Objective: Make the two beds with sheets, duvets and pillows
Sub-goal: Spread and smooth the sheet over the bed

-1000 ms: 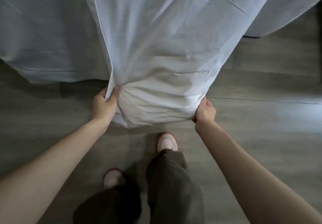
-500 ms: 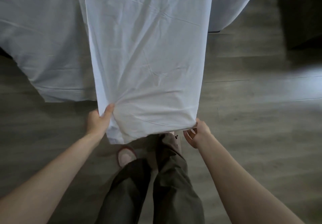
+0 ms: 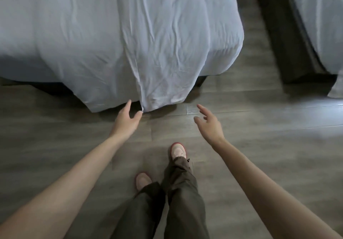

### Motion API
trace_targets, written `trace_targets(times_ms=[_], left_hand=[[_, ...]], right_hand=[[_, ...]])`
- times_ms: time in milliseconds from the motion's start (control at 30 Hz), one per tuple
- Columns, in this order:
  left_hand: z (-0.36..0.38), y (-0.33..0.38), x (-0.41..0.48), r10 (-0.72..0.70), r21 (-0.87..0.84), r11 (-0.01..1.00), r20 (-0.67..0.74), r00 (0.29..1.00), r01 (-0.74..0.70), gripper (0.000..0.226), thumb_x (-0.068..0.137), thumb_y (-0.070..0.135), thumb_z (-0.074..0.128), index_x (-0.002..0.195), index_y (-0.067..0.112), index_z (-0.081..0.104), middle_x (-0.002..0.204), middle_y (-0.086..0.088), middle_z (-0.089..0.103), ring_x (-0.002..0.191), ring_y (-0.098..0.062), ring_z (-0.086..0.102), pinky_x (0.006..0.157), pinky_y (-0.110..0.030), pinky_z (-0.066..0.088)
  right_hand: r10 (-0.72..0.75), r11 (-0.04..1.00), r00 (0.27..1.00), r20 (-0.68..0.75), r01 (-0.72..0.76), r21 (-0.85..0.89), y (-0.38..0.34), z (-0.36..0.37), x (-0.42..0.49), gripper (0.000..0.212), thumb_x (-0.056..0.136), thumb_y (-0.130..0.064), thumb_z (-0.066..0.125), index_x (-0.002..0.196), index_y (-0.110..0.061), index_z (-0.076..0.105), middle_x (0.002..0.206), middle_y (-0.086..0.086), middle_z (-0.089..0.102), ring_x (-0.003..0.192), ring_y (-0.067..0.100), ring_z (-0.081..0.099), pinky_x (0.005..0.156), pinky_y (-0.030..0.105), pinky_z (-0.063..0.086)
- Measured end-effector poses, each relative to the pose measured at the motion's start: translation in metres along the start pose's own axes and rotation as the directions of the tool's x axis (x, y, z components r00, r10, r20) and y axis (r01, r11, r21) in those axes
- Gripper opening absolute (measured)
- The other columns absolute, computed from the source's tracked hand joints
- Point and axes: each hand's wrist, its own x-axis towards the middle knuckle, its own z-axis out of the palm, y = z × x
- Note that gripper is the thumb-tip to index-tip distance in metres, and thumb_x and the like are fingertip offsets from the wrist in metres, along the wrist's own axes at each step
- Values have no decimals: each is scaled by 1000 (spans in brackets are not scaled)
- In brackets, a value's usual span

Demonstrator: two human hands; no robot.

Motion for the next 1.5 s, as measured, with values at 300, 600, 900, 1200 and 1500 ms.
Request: trace_targets(times_ms=[300, 600, 900, 1200, 1500], left_hand=[[-102, 97, -72, 198, -30, 979, -76, 977, -201, 60, 100, 36, 48, 153, 23, 25, 158, 2, 28, 144, -15, 26, 111, -26, 23], [-131, 167, -126, 437, 319, 858, -44, 898, -402, 65, 99, 46, 45, 155, 26, 19, 162, 1, 16, 149, -17, 12, 121, -38, 17], [-50, 285, -152, 530, 489, 751, -43, 847, -445, 63, 100, 47, 39, 155, 28, 14, 163, 3, 7, 150, -22, 2, 121, -43, 12], [38, 441, -139, 544, 472, 771, -139, 827, -427, 62, 101, 48, 36, 155, 29, 13, 163, 5, 6, 150, -19, 3, 121, -44, 16], [69, 568, -49, 593, 549, 729, -206, 779, -409, 61, 100, 48, 37, 154, 29, 18, 163, 3, 12, 150, -23, 8, 119, -45, 21]], right_hand=[[-370, 913, 928, -31, 357, -196, -122, -63, -56, 52, 95, -19, 55, 145, -27, 44, 145, -5, 47, 125, 8, 45, 94, 16, 29], [-577, 719, 815, 50, 536, -444, -177, -139, -82, 56, 95, -23, 58, 147, -29, 39, 154, 4, 35, 139, 25, 31, 114, 42, 28], [-754, 507, 653, 66, 644, -573, -189, -265, -43, 58, 94, -24, 59, 148, -29, 37, 155, 3, 33, 141, 27, 30, 113, 47, 28], [-781, 465, 617, 99, 680, -567, -201, -424, 29, 58, 92, -21, 61, 147, -25, 40, 155, 3, 34, 141, 26, 28, 113, 47, 27], [-814, 373, 553, 177, 731, -572, -247, -501, 161, 59, 93, -24, 61, 147, -27, 39, 155, 4, 32, 142, 26, 27, 114, 46, 24]])
